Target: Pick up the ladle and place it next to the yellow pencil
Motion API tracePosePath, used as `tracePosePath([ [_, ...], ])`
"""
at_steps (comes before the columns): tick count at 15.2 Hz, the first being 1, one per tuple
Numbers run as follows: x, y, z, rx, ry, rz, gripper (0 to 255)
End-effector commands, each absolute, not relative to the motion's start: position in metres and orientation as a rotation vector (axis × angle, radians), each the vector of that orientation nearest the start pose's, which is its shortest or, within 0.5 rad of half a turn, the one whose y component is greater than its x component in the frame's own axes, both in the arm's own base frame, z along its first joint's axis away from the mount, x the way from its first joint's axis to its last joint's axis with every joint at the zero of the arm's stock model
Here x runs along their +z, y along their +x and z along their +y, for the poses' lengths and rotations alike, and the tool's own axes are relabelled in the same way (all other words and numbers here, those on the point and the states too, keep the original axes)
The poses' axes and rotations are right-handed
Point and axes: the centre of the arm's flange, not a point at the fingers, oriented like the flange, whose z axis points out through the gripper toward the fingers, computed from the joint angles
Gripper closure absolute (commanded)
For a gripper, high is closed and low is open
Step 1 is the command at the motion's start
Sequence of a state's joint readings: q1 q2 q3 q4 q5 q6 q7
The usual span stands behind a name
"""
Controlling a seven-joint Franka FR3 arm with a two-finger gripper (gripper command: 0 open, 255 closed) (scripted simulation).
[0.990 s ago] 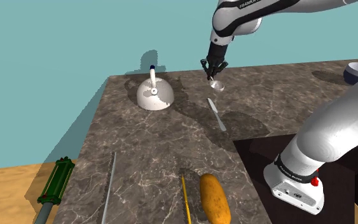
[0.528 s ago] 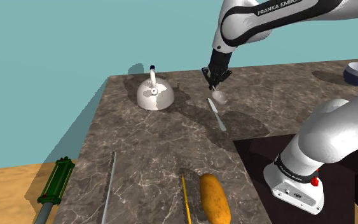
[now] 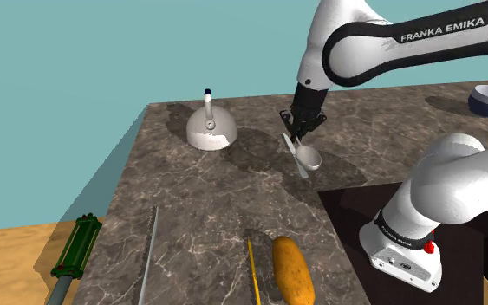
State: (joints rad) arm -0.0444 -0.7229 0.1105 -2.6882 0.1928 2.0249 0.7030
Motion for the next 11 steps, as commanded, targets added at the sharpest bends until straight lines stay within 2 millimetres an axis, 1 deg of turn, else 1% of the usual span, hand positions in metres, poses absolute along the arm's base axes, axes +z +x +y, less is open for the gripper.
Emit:
tracePosePath([
  [1, 0.448, 0.318, 0.053, -0.027, -2.818, 1.098, 255],
  [11, 0.449, 0.236, 0.156, -0.027, -2.818, 1.098, 255],
])
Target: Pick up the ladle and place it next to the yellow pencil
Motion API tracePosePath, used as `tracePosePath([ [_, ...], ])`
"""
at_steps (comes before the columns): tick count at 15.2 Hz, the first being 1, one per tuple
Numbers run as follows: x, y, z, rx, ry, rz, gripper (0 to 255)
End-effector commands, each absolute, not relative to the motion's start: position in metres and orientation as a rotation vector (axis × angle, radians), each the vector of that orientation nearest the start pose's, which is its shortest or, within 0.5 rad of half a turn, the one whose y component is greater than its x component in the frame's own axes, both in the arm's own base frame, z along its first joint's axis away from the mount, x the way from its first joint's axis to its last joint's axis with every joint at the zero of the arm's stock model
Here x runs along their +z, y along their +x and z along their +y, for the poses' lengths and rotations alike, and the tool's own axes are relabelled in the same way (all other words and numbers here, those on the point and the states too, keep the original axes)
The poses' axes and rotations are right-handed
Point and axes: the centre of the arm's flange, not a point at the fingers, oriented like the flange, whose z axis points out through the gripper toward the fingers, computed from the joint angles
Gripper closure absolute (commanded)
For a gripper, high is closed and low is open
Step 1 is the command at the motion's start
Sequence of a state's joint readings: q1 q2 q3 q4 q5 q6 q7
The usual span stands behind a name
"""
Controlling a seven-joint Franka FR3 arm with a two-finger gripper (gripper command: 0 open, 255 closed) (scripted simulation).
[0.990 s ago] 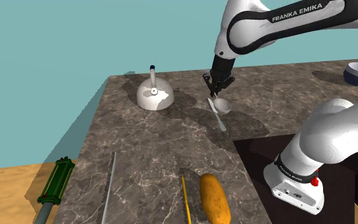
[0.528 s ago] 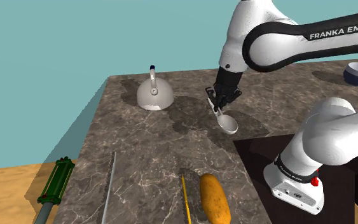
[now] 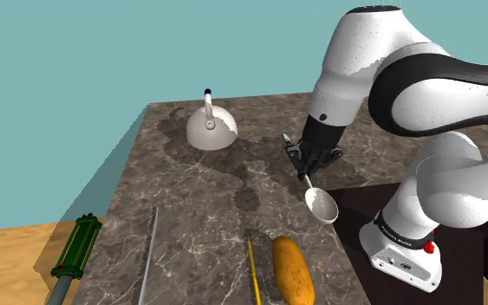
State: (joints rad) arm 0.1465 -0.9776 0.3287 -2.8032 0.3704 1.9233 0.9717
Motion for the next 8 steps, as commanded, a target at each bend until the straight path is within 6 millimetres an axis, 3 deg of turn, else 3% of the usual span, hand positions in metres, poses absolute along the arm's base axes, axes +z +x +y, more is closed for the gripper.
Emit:
tracePosePath([
  [1, 0.449, 0.228, 0.166, -0.027, -2.818, 1.098, 255],
  [8, 0.449, 0.170, 0.238, -0.027, -2.818, 1.098, 255],
])
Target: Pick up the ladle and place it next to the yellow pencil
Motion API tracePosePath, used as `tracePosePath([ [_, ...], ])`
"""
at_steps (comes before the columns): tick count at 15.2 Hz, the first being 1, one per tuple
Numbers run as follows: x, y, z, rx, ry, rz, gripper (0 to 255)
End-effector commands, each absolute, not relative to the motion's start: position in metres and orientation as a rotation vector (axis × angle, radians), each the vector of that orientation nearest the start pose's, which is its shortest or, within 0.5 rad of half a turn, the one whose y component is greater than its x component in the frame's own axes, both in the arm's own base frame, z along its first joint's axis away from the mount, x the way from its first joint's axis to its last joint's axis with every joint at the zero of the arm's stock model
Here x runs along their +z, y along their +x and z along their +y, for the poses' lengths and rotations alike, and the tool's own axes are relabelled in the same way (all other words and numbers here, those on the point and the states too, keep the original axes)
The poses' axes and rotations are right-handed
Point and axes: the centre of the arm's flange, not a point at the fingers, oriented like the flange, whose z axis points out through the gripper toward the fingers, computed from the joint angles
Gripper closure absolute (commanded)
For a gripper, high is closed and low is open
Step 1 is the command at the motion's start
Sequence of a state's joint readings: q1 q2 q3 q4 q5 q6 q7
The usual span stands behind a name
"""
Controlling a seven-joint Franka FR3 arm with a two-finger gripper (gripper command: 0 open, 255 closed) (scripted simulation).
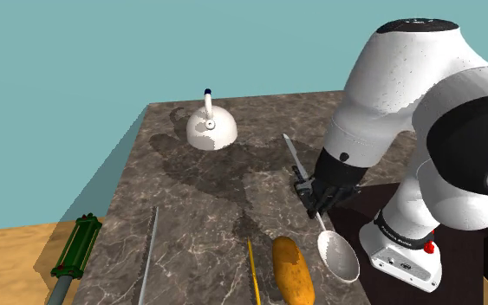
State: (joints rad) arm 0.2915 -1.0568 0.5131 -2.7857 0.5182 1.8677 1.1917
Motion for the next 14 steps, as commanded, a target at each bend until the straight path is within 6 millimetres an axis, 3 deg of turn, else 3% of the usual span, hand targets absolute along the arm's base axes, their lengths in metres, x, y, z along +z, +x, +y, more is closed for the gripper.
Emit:
tracePosePath([
  [1, 0.449, 0.162, 0.249, -0.027, -2.818, 1.098, 255],
  [12, 0.449, 0.071, 0.362, -0.027, -2.818, 1.098, 255],
  [14, 0.444, 0.068, 0.366, -0.027, -2.818, 1.098, 255],
])
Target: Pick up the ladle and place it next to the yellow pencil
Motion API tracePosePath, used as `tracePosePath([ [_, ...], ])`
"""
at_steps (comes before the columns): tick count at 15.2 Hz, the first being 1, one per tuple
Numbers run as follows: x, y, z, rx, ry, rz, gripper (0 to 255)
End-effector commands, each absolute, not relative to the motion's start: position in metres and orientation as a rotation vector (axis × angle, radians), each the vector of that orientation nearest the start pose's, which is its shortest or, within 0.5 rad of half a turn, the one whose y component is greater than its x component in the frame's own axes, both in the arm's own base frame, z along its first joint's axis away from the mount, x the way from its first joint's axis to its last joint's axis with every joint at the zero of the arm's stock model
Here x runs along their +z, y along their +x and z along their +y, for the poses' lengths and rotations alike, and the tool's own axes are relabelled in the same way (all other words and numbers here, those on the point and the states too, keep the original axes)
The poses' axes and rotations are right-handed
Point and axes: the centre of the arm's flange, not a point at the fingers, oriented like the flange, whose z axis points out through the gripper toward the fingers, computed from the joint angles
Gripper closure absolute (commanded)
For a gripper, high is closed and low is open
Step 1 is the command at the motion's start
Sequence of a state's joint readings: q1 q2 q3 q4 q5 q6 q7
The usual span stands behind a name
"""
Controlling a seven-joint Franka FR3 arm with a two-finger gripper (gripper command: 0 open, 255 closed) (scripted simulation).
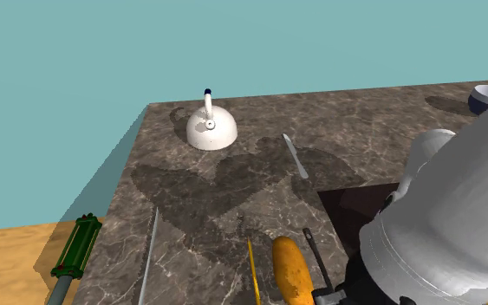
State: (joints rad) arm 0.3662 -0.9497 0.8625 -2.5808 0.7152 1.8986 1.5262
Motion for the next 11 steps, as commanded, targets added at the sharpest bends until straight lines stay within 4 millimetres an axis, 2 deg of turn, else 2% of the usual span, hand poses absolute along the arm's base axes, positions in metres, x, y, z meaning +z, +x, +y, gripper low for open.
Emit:
tracePosePath([
  [1, 0.439, 0.068, 0.366, -0.027, -2.818, 1.098, 255],
  [11, 0.386, 0.068, 0.366, -0.027, -2.818, 1.098, 255],
])
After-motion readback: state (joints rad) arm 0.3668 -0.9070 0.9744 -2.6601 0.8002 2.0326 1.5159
